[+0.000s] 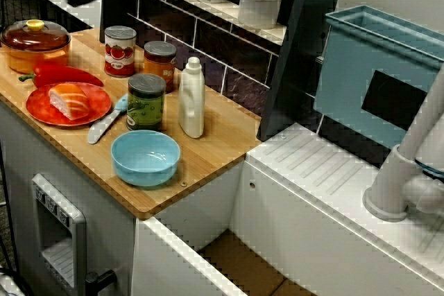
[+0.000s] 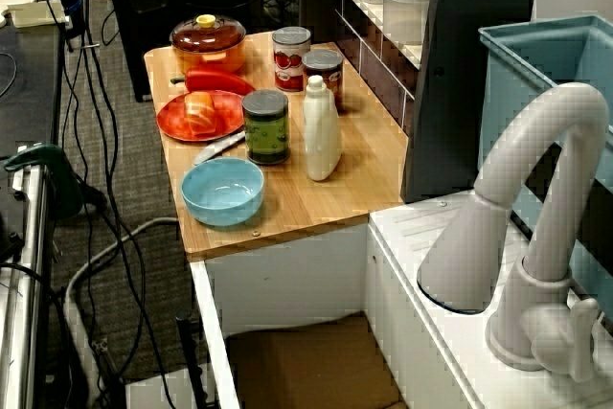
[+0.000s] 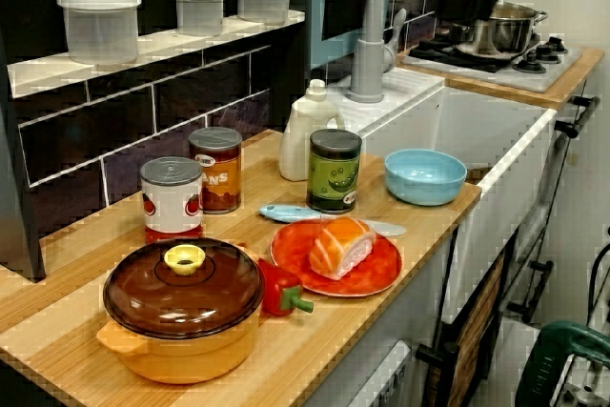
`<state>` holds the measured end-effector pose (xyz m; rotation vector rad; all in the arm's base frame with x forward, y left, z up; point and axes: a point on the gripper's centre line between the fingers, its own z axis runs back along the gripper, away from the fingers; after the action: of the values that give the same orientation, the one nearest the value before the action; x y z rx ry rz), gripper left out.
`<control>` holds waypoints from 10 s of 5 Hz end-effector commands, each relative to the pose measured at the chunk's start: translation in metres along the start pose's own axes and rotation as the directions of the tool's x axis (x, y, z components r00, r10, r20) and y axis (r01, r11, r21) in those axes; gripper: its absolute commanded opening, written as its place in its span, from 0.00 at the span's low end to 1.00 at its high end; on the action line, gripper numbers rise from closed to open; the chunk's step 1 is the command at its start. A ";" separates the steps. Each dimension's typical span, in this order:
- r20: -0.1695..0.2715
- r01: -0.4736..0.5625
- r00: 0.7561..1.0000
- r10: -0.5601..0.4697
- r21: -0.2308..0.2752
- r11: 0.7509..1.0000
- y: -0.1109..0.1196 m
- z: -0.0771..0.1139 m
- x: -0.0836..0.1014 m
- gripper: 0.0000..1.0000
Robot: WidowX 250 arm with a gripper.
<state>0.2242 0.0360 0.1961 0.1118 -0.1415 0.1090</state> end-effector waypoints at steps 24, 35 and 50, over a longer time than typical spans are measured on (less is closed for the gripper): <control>-0.099 -0.787 0.609 0.787 0.047 0.615 -0.068 -0.092 0.107 1.00; -0.189 -0.763 0.614 0.767 0.108 0.637 -0.060 -0.106 0.108 0.00; -0.096 -0.683 0.728 0.679 -0.187 0.706 0.000 0.046 0.111 0.00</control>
<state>0.3337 0.0361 0.2285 -0.1444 -0.0736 0.8481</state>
